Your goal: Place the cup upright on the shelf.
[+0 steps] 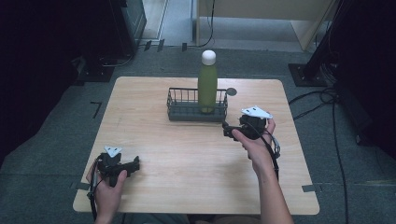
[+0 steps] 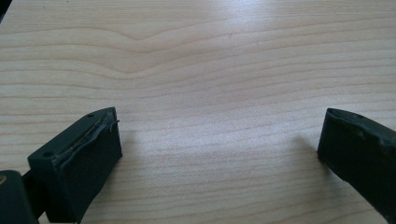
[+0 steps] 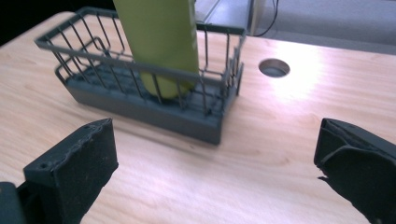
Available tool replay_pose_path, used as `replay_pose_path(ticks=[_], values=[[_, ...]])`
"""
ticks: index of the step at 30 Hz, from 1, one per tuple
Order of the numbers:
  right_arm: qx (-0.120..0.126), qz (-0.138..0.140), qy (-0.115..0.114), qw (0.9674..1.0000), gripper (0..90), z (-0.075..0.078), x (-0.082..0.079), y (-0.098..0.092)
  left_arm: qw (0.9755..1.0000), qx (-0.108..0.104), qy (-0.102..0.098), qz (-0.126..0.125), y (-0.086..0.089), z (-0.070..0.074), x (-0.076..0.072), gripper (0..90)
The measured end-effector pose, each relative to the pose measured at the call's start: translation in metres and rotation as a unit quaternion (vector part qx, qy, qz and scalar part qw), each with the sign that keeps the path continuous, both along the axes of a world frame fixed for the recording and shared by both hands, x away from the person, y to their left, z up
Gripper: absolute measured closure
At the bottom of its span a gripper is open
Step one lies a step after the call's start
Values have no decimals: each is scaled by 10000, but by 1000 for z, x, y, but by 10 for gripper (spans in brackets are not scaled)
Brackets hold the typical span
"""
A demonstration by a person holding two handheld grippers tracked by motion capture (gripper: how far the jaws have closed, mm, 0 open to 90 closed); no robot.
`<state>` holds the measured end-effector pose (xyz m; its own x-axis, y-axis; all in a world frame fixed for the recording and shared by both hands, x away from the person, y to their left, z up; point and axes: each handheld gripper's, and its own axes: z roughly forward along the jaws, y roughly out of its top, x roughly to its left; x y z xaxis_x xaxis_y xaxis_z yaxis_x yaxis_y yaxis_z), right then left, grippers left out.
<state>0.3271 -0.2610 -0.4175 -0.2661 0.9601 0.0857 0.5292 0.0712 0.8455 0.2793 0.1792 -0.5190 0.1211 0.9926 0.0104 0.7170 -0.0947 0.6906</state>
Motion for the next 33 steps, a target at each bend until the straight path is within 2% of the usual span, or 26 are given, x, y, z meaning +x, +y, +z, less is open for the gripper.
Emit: replay_pose_path(ticks=[18, 28, 33], values=[[-186, -348, 193, 9990, 0, -32, -46, -49, 10000, 2, 0, 2, 0, 0, 0, 0], [-168, -677, 352, 9969, 0, -56, -71, -85, 10000, 2, 2, 0, 0, 0, 0, 0], [-174, -909, 415, 9948, 0, -66, -84, -105, 10000, 1, 0, 1, 0, 0, 0, 0]])
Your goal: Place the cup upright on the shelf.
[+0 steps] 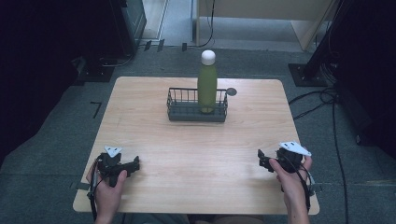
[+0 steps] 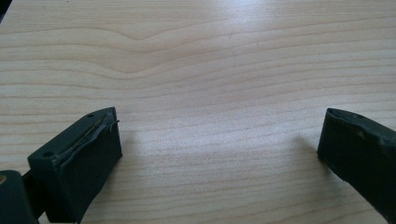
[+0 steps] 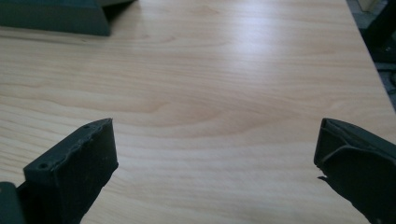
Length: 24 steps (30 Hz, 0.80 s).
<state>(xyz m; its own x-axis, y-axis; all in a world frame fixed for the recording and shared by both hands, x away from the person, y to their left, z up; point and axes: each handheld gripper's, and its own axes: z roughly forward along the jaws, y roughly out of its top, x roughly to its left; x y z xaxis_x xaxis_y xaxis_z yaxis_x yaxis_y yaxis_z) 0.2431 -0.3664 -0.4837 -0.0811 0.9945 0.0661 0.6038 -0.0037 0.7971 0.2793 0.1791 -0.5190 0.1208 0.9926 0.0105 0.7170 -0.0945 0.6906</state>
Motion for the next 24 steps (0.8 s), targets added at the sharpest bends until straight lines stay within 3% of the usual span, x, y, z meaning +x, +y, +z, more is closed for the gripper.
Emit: replay_pose_path(ticks=[12, 19, 24], values=[[-82, -450, 252, 9986, 0, -28, -29, -40, 10000, 0, 0, 0, 0, 0, 0, 0], [-273, -630, 468, 9965, 0, -42, -40, -54, 10000, 1, 1, 0, 0, 0, 0, 0], [-341, -654, 581, 9956, 0, -44, -45, -60, 10000, 0, -1, -1, 0, 0, 0, 0]])
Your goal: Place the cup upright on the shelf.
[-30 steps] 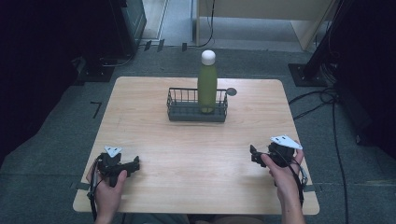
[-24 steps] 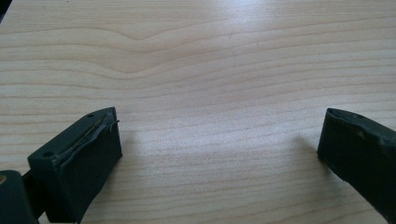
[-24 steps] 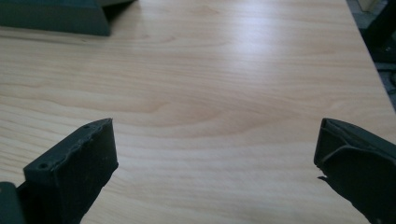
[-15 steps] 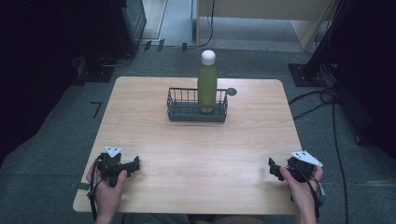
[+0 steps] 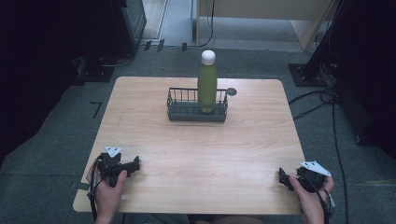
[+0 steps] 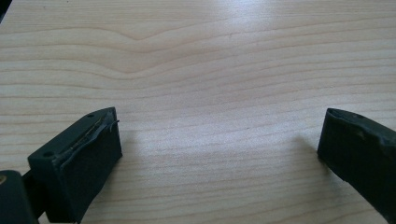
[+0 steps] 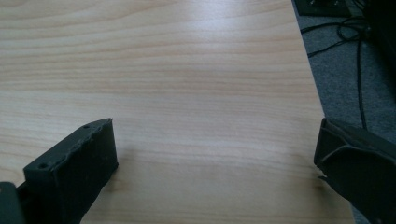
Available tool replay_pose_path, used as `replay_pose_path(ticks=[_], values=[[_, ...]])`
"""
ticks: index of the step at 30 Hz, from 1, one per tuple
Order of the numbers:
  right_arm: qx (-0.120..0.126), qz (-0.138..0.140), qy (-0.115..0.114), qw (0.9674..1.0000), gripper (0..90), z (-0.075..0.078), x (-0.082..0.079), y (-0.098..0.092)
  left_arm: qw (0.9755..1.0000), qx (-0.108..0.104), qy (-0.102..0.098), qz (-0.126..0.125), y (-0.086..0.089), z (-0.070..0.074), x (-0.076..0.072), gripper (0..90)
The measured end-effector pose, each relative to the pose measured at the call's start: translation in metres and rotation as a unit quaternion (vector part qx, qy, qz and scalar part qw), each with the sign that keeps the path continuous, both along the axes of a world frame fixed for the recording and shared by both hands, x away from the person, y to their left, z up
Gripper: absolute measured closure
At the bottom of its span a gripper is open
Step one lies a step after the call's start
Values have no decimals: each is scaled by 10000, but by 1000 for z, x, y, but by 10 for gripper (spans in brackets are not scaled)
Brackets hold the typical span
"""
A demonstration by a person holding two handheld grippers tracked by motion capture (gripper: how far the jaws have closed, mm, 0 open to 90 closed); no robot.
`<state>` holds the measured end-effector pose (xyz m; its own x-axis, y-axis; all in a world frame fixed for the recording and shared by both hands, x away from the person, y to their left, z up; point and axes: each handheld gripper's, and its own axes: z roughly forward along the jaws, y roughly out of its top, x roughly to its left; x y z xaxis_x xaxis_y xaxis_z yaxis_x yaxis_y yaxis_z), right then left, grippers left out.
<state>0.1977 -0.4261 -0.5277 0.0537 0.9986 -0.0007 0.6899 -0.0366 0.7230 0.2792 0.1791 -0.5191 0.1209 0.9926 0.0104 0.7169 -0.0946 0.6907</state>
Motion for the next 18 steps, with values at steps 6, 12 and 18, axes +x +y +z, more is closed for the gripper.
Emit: replay_pose_path(ticks=[6, 12, 18], values=[[135, 118, 56, 9998, 0, 0, -3, -1, 10000, -1, -1, 2, 0, 0, 0, 0], [133, 59, 50, 9999, 0, -1, -4, -2, 10000, 3, 1, -2, 0, 0, 0, 0], [133, 54, 55, 9999, 0, -1, -4, -2, 10000, 0, -1, -2, 0, 0, 0, 0]])
